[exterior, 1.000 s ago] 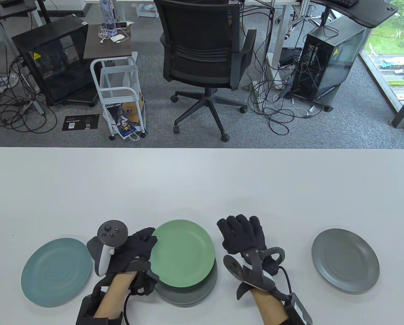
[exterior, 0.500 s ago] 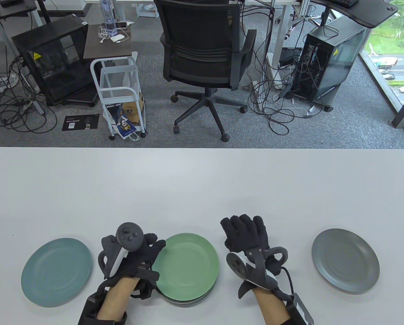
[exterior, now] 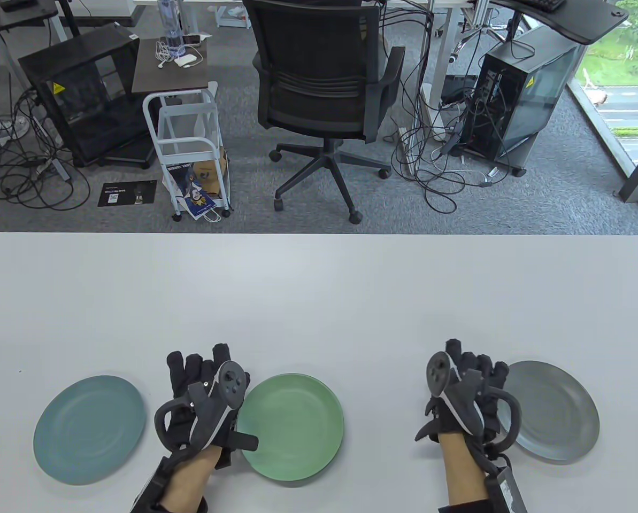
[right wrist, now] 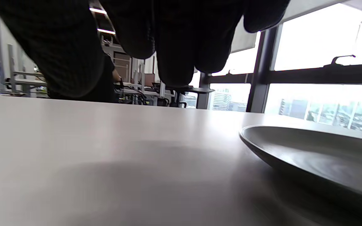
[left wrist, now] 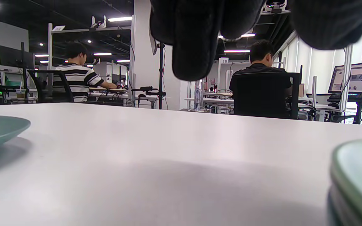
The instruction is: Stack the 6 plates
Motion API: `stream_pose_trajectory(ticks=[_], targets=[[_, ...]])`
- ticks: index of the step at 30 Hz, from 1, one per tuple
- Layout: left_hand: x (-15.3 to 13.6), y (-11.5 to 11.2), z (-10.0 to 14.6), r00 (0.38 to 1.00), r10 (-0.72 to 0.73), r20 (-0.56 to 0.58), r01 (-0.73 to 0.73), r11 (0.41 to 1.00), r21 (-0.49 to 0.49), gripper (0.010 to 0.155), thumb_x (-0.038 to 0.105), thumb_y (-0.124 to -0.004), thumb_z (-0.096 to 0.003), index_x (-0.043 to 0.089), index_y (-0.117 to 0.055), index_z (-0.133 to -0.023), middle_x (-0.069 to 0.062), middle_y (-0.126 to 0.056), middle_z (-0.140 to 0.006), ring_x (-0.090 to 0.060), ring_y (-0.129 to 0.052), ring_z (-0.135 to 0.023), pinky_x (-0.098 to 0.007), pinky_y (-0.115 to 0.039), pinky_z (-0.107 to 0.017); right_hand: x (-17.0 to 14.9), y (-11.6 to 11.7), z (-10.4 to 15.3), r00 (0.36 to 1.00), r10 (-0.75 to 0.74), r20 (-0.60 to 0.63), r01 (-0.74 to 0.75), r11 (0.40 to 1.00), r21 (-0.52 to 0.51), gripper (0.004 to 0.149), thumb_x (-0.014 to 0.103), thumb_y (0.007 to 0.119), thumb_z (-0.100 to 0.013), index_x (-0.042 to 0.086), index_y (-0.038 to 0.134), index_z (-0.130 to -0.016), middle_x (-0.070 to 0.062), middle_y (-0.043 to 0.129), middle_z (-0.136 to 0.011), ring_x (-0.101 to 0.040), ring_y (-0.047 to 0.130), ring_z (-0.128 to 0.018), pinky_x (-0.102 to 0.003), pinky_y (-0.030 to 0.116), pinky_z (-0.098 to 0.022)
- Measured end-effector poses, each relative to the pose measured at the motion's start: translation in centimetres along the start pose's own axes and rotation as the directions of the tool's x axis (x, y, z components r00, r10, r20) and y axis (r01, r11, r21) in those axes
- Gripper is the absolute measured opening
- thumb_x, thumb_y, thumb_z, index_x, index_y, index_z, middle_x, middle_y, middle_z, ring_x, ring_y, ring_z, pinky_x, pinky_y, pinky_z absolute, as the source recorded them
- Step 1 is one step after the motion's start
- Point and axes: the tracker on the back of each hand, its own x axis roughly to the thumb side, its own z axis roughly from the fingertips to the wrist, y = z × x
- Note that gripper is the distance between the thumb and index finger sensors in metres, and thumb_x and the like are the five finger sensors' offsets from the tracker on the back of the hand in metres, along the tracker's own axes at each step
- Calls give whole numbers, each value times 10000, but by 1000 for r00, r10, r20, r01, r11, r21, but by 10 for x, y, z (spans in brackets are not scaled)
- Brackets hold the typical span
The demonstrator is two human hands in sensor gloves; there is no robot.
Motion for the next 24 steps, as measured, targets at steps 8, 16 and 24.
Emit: stream_pose_trajectory(ticks=[8, 16, 24], targets=[[8, -3, 6, 998, -5, 67, 4, 1000, 12, 795, 652, -748, -323, 420, -491, -1038, 101, -774, -1040, -113, -554, -1120, -422, -184, -901, -48, 14, -16, 971, -2, -238, 45, 983, 176, 840, 610, 853, -456, 289, 425, -1104, -65, 561, -1131, -369, 508, -1049, -601, 344, -780], [7, -3, 6, 998, 4, 69, -4, 1000, -7, 782, 651, -748, -324, 415, -514, -1032, 105, -799, -1019, -118, -583, -1106, -434, -192, -900, -63, 24, -22, 954, 4, -299, 74, 966, 248, 721, 596, 873, -450, 244, 626, -1030, -7, 772, -945, -330, 614, -1005, -595, 373, -777], [6, -1, 5, 998, 6, 64, -5, 1000, -18, 772, 649, -748, -324, 413, -531, -1027, 110, -817, -1003, -119, -605, -1095, -437, -198, -900, -71, 31, -25, 948, -15, -318, 92, 969, 228, 614, 549, 898, -453, 248, 714, -956, 56, 847, -796, -262, 728, -942, -582, 406, -776]])
